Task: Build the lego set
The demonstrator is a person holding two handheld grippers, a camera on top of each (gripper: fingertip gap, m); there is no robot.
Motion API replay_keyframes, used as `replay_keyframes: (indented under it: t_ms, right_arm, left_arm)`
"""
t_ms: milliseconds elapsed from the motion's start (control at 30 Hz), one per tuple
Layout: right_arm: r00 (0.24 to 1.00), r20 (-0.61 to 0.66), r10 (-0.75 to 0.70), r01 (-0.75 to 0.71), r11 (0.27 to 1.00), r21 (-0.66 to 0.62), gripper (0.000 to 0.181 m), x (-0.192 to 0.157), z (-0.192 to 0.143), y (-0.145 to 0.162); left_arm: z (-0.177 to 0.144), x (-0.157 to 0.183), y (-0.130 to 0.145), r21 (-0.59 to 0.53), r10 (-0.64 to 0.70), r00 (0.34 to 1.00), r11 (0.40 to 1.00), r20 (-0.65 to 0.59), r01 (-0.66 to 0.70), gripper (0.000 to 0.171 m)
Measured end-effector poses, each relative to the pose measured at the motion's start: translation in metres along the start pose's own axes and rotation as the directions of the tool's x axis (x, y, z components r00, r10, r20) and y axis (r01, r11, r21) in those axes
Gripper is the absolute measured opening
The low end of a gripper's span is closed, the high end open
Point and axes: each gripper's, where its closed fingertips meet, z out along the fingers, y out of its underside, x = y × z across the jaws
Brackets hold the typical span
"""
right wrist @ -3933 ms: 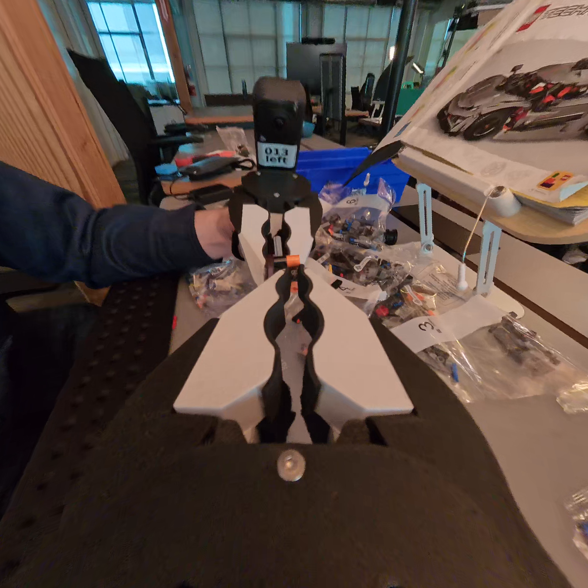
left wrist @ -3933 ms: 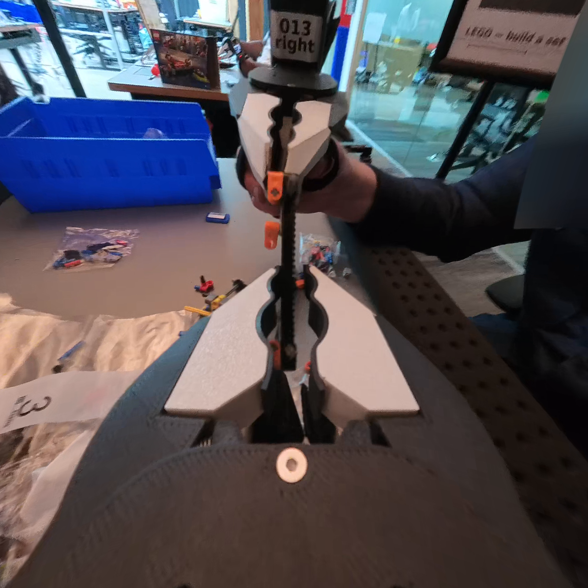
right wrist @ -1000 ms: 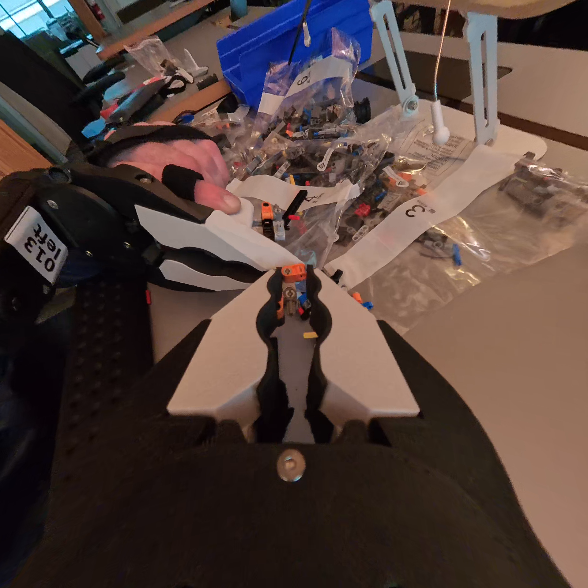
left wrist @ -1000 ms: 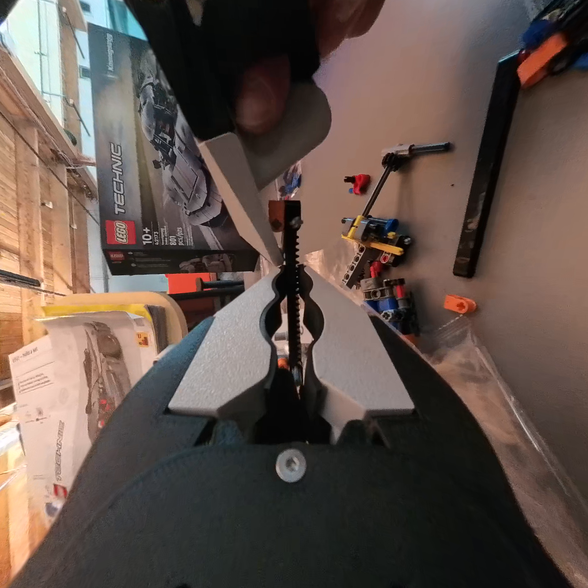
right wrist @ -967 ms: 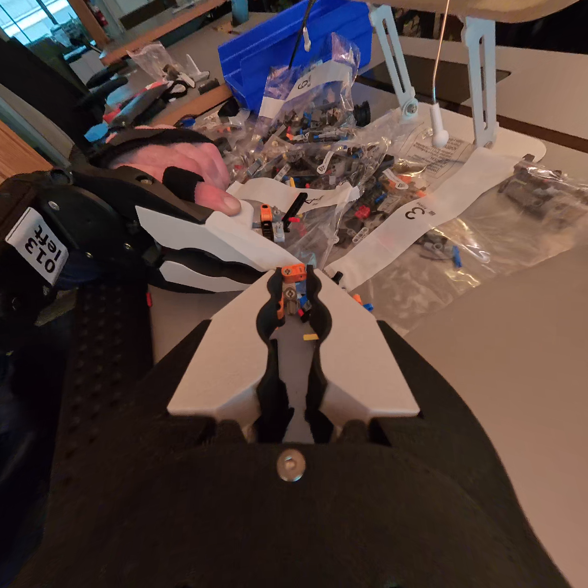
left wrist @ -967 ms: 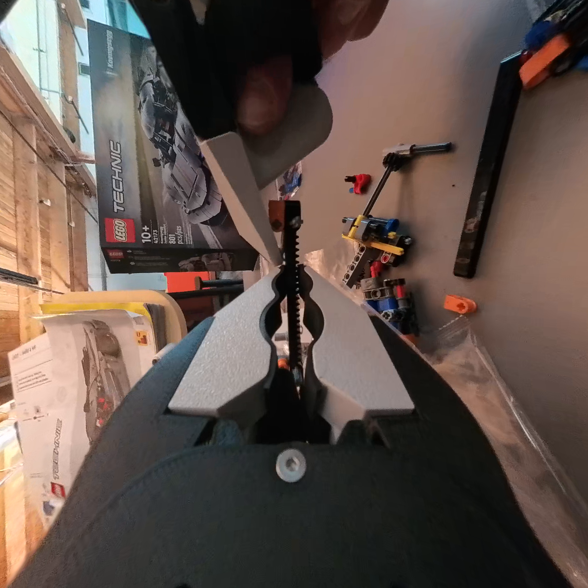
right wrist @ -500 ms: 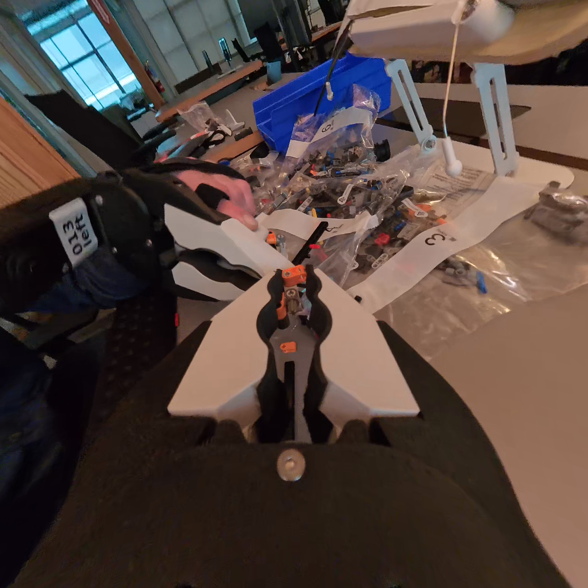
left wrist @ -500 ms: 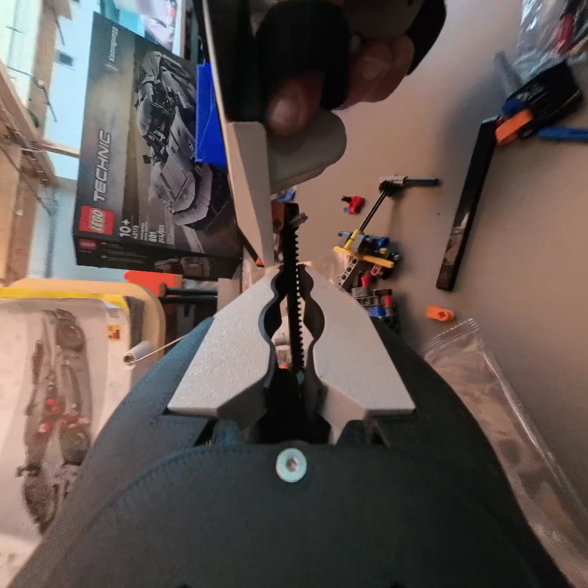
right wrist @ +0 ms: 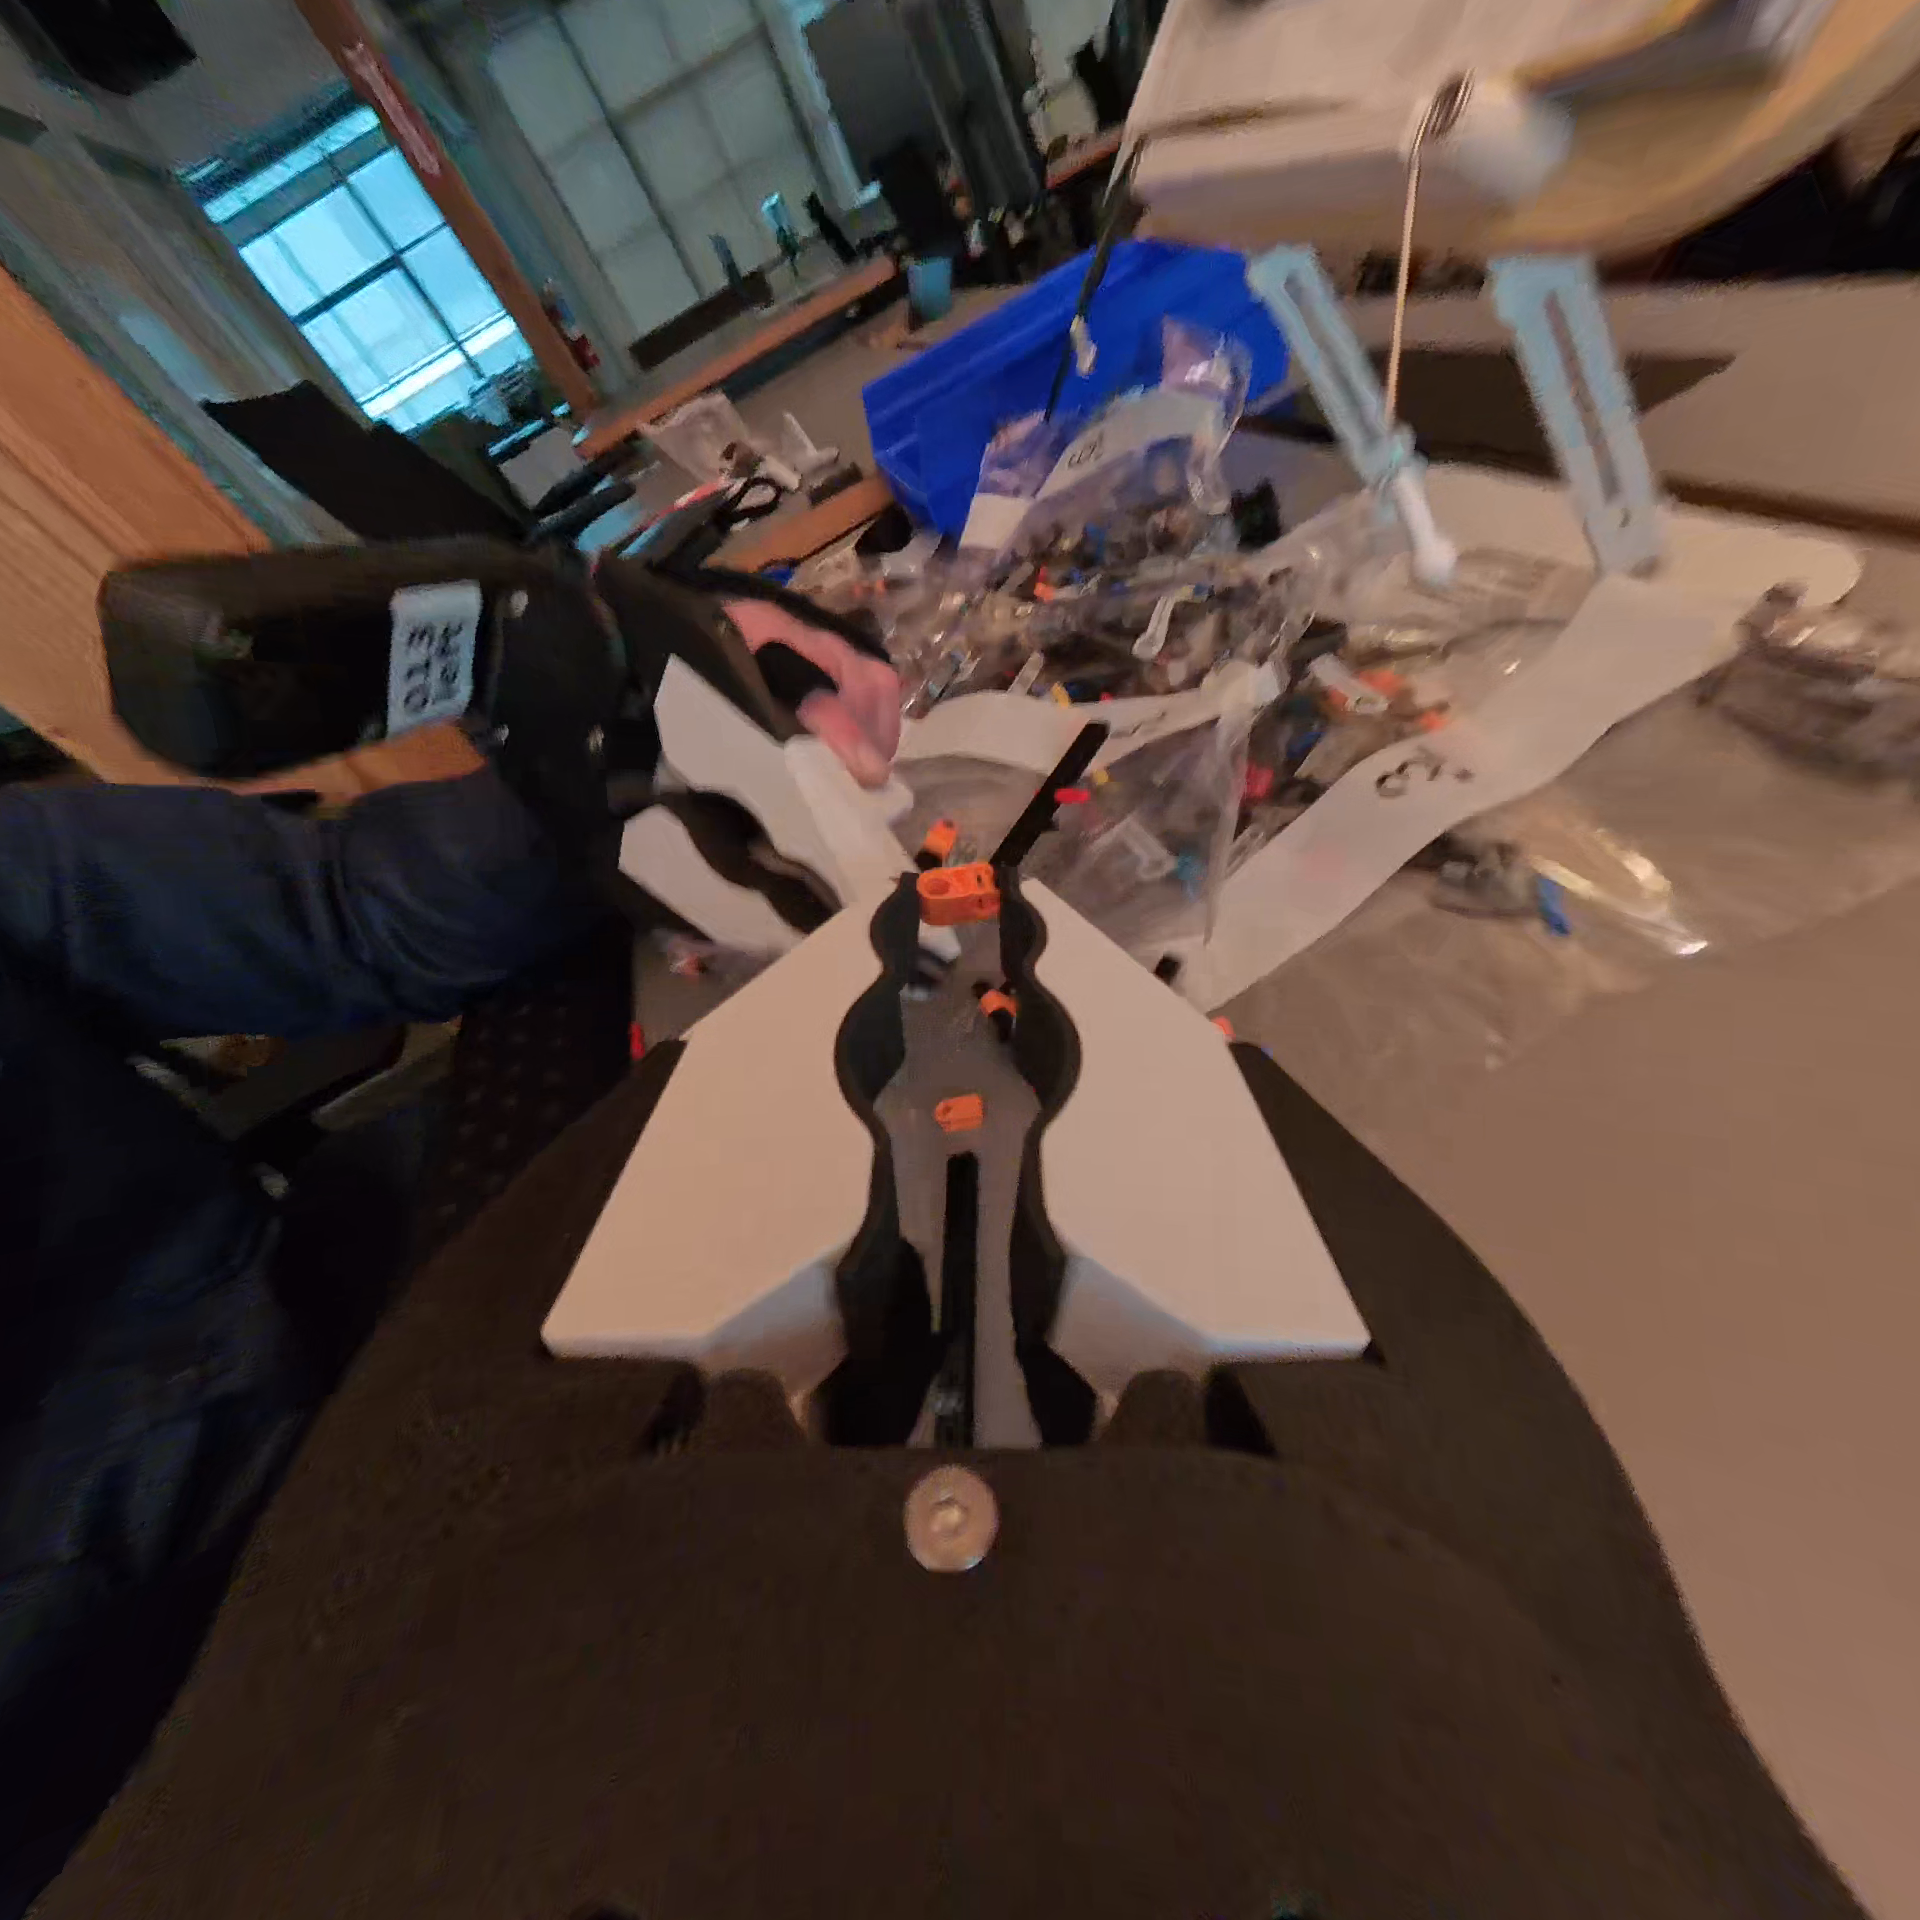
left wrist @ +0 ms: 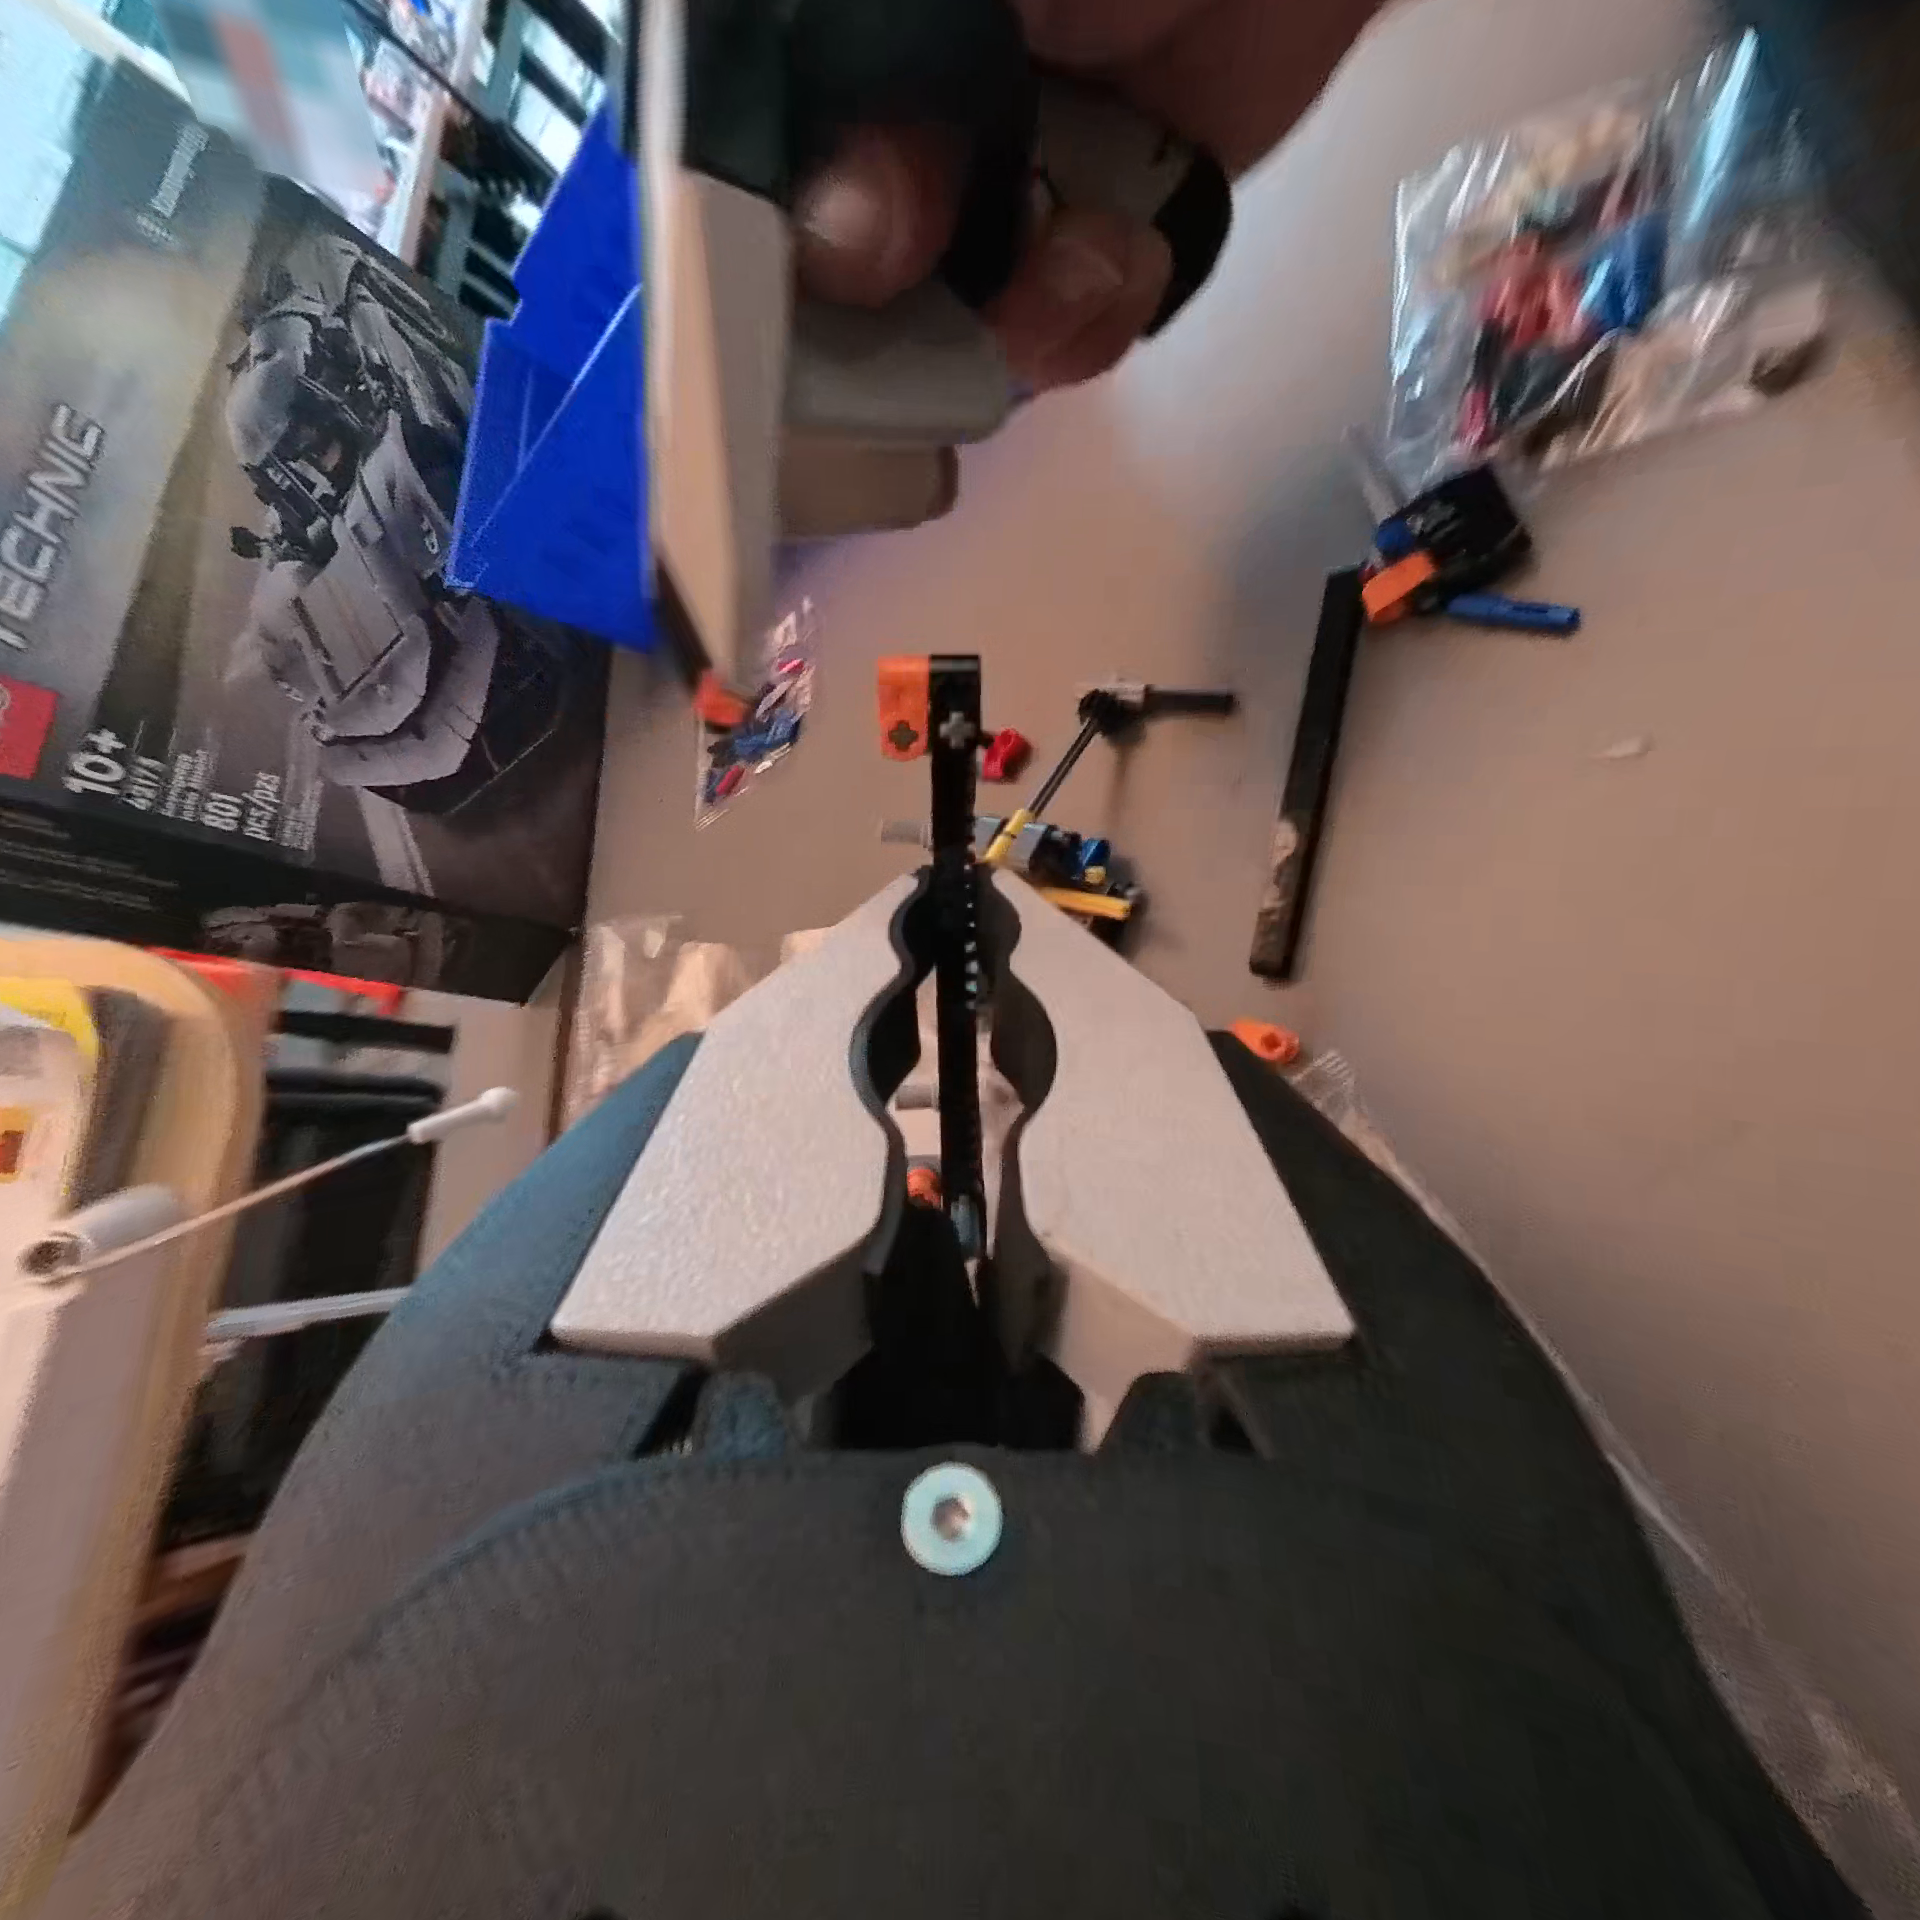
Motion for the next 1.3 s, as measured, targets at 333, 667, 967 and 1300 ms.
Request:
replay_keyframes:
  t_ms: [333, 667, 967, 1300]
  right_arm:
    - [0.987, -0.019, -0.157, 0.151, 0.974, -0.168, 0.019, -0.004, 0.007, 0.024]
    - [0.950, 0.021, -0.312, 0.311, 0.939, -0.147, 0.014, -0.027, 0.014, 0.019]
    - [0.891, -0.021, -0.454, 0.444, 0.880, -0.167, 0.034, -0.030, 0.022, 0.018]
    - [0.875, 0.009, -0.483, 0.482, 0.871, -0.092, 0.045, -0.049, 0.019, 0.006]
  left_arm:
    - [-0.019, 0.000, -0.014, 0.230, -0.443, 0.819, 0.809, -0.366, 0.541, 0.005]
    - [-0.040, -0.010, -0.035, 0.266, -0.523, 0.581, 0.557, -0.624, 0.787, 0.006]
    - [-0.049, -0.013, -0.042, 0.260, -0.503, 0.514, 0.491, -0.694, 0.831, 0.006]
    - [-0.031, -0.008, -0.032, 0.195, -0.567, 0.513, 0.527, -0.645, 0.827, 0.008]
